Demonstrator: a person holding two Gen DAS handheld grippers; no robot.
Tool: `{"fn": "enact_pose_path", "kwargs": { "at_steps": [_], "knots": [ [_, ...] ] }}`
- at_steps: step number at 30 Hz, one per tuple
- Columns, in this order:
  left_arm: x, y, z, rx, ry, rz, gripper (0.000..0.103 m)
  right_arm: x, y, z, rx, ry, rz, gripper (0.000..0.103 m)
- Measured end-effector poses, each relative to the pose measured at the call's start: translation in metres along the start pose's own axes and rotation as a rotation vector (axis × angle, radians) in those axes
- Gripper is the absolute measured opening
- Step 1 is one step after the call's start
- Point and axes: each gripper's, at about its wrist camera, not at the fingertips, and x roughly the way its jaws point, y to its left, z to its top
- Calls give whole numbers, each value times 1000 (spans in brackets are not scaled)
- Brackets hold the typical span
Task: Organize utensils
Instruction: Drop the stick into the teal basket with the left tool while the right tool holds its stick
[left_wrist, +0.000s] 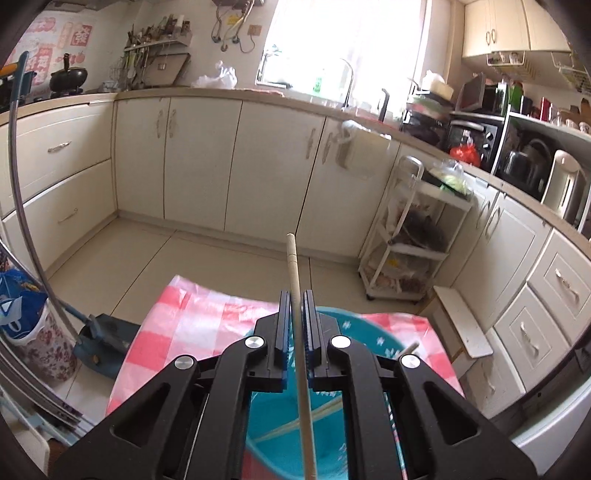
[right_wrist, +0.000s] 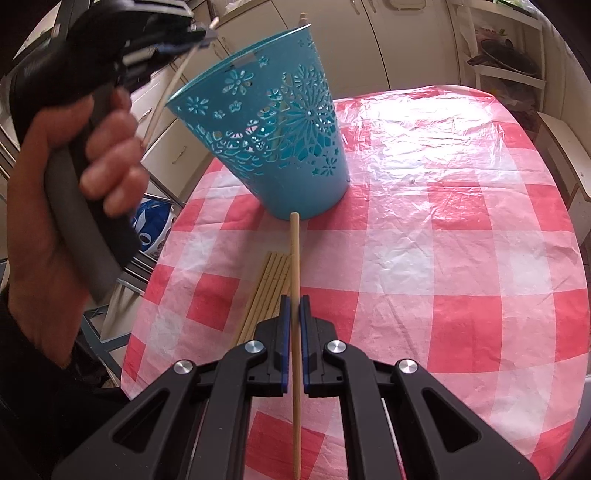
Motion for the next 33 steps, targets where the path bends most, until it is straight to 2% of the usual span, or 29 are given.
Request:
{"fn": "enact_pose_path", "kwargs": {
  "at_steps": [6,13,16,20,26,28,32,33],
  "knots": [
    [-7,12,-6,-1,36,-26,6,-8,-3,1,34,-27,5,6],
    [-8,20,6,-30,54,-80,6,-7,0,1,37,-28,7,6],
    [-2,21,4,-40,106,-98,6,-8,-1,2,37,-28,9,6],
    [5,21,-6,-19,171,-75,6,-11,-3,3,41,-35,14,6],
    [6,9,-1,67,215,6,7,-14,-2,3,40,-39,29,6],
    [4,8,1,72,228,13,7,-15,-3,3,41,-41,33,6],
    [1,12,9,63,236,33,11,-17,-4,3,47,-47,41,6],
    [2,15,12,59,237,45,15,-18,-4,3,48,-48,44,6]
  ]
}}
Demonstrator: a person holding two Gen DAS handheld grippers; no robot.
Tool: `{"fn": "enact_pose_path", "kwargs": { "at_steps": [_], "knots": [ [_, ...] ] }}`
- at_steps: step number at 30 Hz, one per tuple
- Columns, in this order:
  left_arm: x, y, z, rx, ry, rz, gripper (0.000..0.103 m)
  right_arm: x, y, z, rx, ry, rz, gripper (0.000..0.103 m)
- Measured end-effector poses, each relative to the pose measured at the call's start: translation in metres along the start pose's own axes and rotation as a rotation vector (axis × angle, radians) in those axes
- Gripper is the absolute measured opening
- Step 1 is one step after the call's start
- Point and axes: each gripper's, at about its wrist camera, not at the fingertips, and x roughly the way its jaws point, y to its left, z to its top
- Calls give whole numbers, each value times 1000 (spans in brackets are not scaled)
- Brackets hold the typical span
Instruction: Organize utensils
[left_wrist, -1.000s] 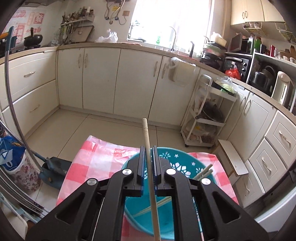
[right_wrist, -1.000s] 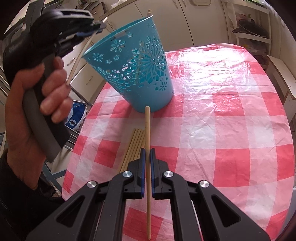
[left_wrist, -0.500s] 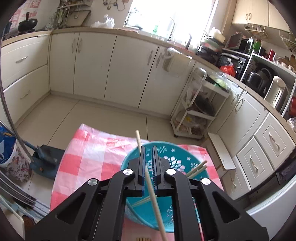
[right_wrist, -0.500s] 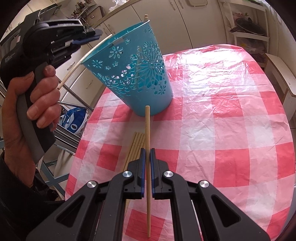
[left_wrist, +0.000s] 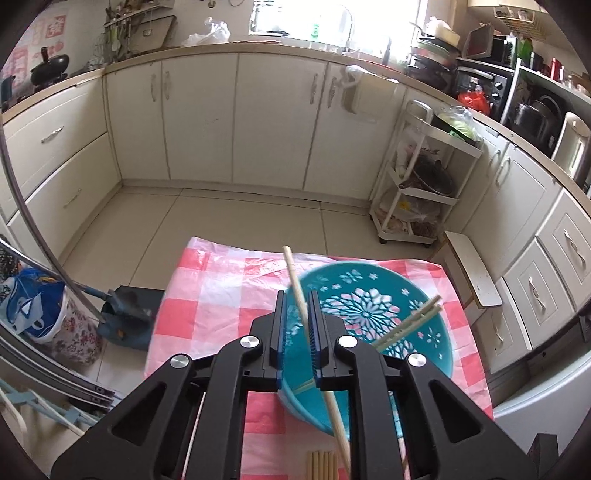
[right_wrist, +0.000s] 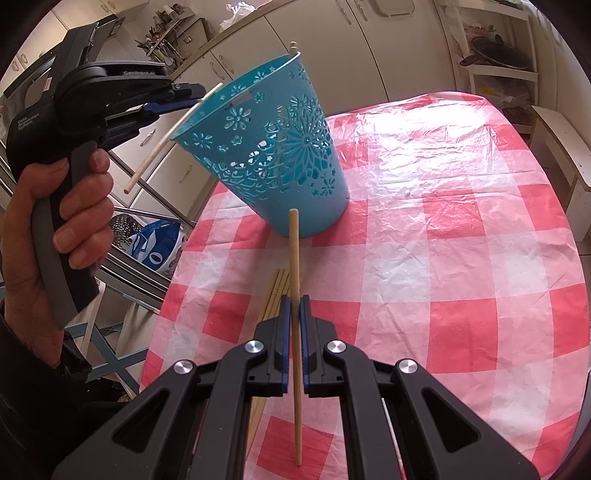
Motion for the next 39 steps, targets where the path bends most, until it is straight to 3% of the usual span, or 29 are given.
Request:
{"fn": "enact_pose_path", "kwargs": {
  "at_steps": [3,9,18,23,27,30,33,36,39],
  "knots": [
    [2,9,11,-4,19,37,33,-1,0,0,0,-1,6,6],
    [19,12,25,47,82,85,49,-2,0,1,2,-4,14,6],
    [22,12,42,66,74,143,51,-1,0,2,2,-2,16,6],
    [35,18,49,50,112,169,51,2,2,2,-3,5,19,6],
    [59,23,54,23,193,145,52,4,2,2,-4,11,17,6],
    [76,36,56,-60,248,93,52,5,1,1,-2,11,15,6],
    [87,49,54,-127,287,55,42,6,1,2,-2,13,15,6],
    [86,45,50,-79,273,72,41,7,2,3,-6,15,18,6],
    [88,46,49,-96,285,54,41,8,4,3,-11,14,20,6]
  ]
}}
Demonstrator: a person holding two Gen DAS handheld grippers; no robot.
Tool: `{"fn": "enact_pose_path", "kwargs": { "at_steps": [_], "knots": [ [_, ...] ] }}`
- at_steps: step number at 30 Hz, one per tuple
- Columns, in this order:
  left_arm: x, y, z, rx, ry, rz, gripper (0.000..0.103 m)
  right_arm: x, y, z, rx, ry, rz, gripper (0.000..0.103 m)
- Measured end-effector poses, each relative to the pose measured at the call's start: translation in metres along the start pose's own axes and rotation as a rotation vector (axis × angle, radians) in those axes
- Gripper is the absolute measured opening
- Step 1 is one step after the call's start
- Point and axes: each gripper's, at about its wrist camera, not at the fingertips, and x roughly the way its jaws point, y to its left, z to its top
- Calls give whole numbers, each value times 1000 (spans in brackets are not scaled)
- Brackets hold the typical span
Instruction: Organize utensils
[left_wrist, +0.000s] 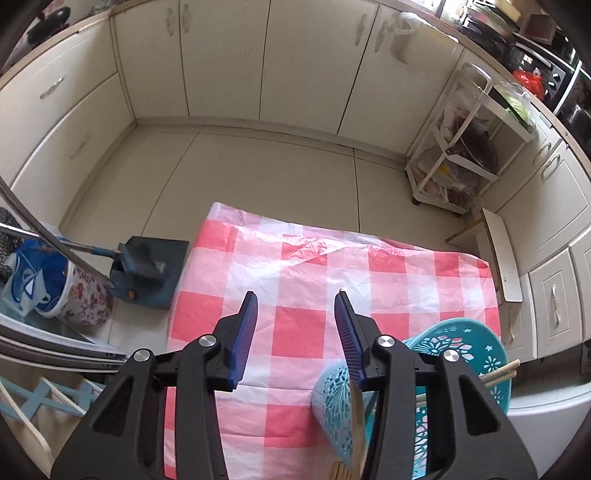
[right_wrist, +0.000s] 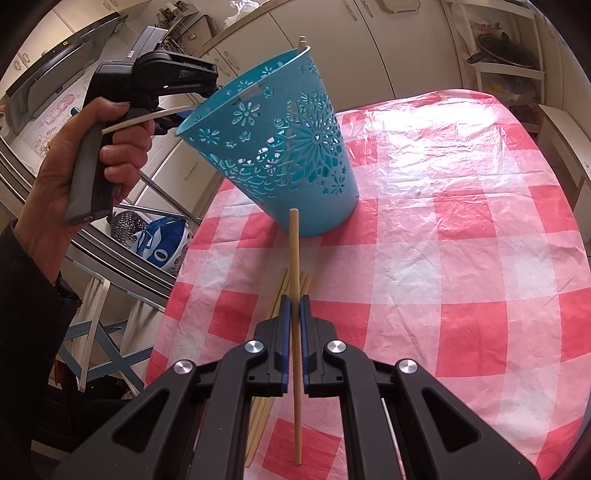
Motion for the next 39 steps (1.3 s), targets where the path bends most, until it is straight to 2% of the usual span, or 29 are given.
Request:
{"fn": "enact_pose_path", "kwargs": {
  "at_steps": [5,8,12,14,16,19,22,24,27,28,29,30,31,32,33,35,39],
  "knots": [
    [1,10,-6,-35,0,-18,41,1,0,-1,1,3,-1,6],
    [8,21,-14,-81,25,-70,41,0,-1,-1,4,4,-2,6],
    [5,39,-25,-95,-25,-25,43,-1,-1,-2,3,4,0,6],
    [0,51,-27,-99,-58,59,43,-1,-2,-2,4,4,-2,6],
    [-1,63,-29,-128,-68,97,43,-2,-3,-2,8,5,-4,6],
    [-2,64,-34,-113,-102,-3,43,-1,-2,-1,8,5,-7,6],
    [-5,47,-35,-54,-127,-21,43,3,-1,-1,5,12,-12,6],
    [-6,35,-35,-29,-120,-58,43,5,1,-1,1,16,-14,6],
    [-15,45,-37,-133,-133,-236,44,6,2,0,1,18,-16,6],
    [-17,51,-38,-169,-143,-259,45,6,1,-1,2,18,-16,6],
    [-18,56,-38,-190,-150,-251,45,6,1,-1,3,19,-16,6],
    [-15,59,-40,-199,-144,-205,45,6,1,-1,3,18,-16,6],
    [-8,63,-42,-207,-126,-139,45,5,0,-1,3,18,-15,6],
    [8,66,-46,-214,-75,-40,45,4,0,-1,3,17,-14,6],
    [23,66,-49,-199,-30,10,45,4,-1,-1,4,16,-12,6],
    [51,55,-57,-128,46,106,44,2,-1,0,4,12,-10,6],
    [79,20,-67,-4,77,206,42,-1,-1,-1,6,9,-6,6]
  ]
}}
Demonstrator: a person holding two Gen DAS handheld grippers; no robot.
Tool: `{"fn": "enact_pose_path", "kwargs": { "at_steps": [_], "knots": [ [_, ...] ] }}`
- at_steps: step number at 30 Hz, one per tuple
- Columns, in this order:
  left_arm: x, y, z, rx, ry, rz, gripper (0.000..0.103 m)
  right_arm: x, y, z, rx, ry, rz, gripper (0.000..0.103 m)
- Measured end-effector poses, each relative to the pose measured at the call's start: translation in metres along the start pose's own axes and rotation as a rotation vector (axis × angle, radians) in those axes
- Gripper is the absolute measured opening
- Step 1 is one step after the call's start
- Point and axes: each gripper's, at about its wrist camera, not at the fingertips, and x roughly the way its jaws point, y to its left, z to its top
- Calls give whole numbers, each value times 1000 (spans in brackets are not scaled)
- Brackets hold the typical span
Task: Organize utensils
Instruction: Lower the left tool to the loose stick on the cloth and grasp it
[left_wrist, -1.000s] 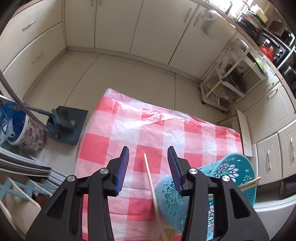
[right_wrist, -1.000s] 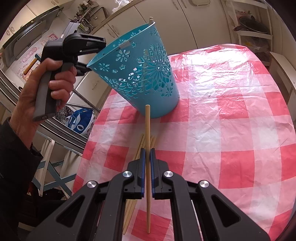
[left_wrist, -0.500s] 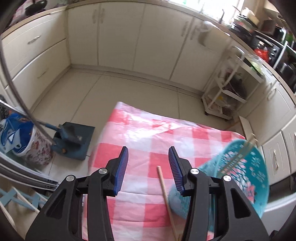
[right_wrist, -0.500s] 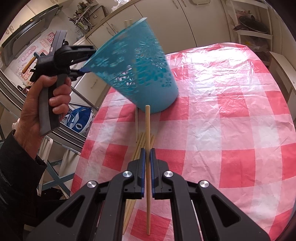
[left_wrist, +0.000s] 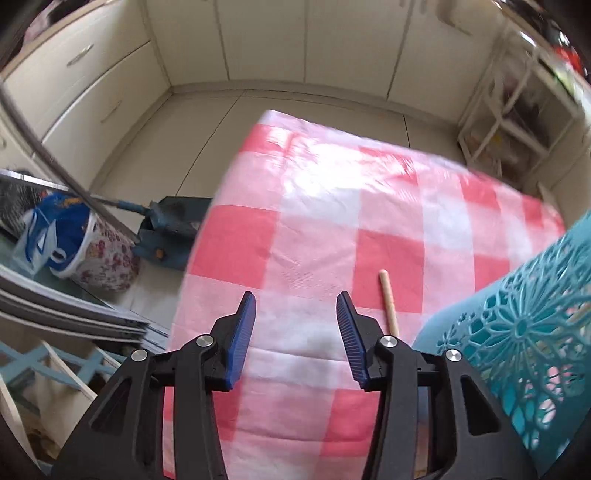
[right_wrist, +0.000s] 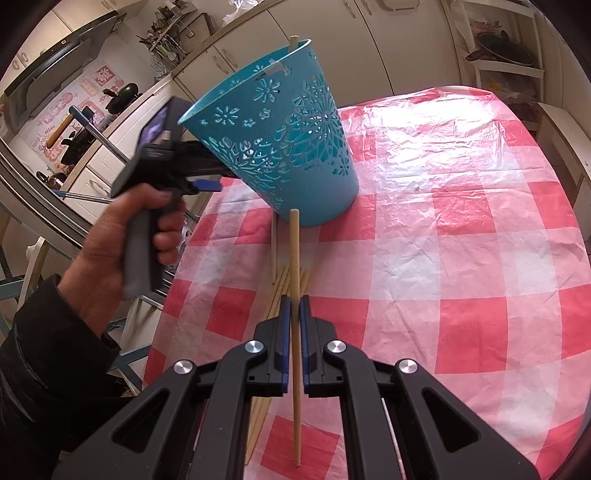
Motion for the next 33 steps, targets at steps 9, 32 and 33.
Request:
{"fn": "enact_pose_path", "kwargs": {
  "at_steps": [9,32,33],
  "knots": [
    [8,-38,1,137,-47,148,43,-5,-1,1,5,-10,11,6],
    [-1,0,-17,-32,0,-178,59,-11,-2,2,17,-29,25,6],
    [-1,-4,-18,-10,-3,-169,58,-11,-2,2,17,-30,26,6]
  ]
}}
